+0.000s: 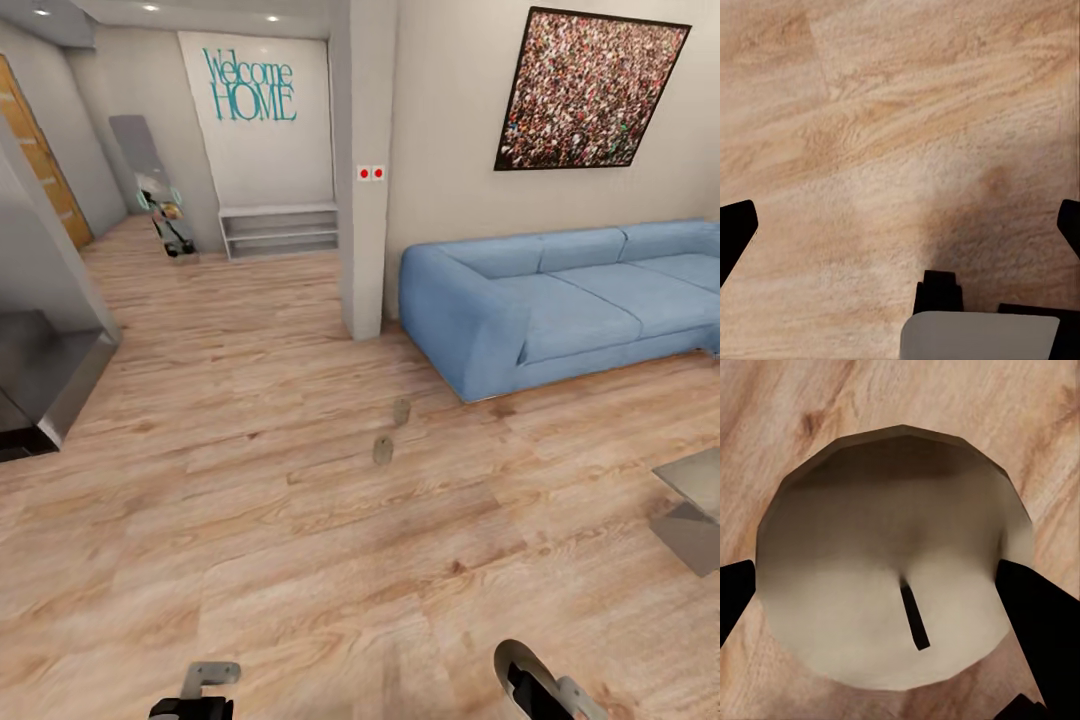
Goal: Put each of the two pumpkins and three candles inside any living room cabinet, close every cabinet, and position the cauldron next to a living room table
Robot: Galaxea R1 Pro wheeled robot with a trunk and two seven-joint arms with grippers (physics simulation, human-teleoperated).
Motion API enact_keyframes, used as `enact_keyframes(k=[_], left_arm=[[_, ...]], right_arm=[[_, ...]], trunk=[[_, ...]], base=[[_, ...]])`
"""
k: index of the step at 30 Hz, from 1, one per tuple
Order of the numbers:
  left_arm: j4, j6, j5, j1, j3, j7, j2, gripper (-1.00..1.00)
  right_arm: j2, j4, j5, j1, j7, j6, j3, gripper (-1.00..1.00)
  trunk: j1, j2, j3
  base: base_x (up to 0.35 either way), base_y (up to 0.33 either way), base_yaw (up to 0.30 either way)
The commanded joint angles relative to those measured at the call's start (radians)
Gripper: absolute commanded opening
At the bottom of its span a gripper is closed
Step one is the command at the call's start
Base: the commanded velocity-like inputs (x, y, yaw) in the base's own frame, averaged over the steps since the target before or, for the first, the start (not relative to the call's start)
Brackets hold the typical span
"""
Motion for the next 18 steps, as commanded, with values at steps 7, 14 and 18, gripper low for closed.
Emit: enact_keyframes(k=[7, 14, 18], left_arm=[[0.0, 0.001, 0.0, 0.0, 0.0, 0.0, 0.0, 1.0], [0.0, 0.001, 0.0, 0.0, 0.0, -0.001, 0.0, 1.0], [0.0, 0.001, 0.0, 0.0, 0.0, 0.0, 0.0, 1.0]], right_arm=[[0.0, -0.001, 0.001, 0.0, 0.001, 0.0, 0.0, -1.0], [0.0, -0.001, 0.001, 0.0, 0.001, 0.0, 0.0, -1.0], [0.0, -0.001, 0.001, 0.0, 0.001, 0.0, 0.001, -1.0]], trunk=[[0.0, 0.0, 0.003], [0.0, 0.0, 0.006], [0.0, 0.0, 0.007]], base=[[0.326, 0.0, -0.276], [0.327, 0.0, -0.258], [0.327, 0.0, -0.225]])
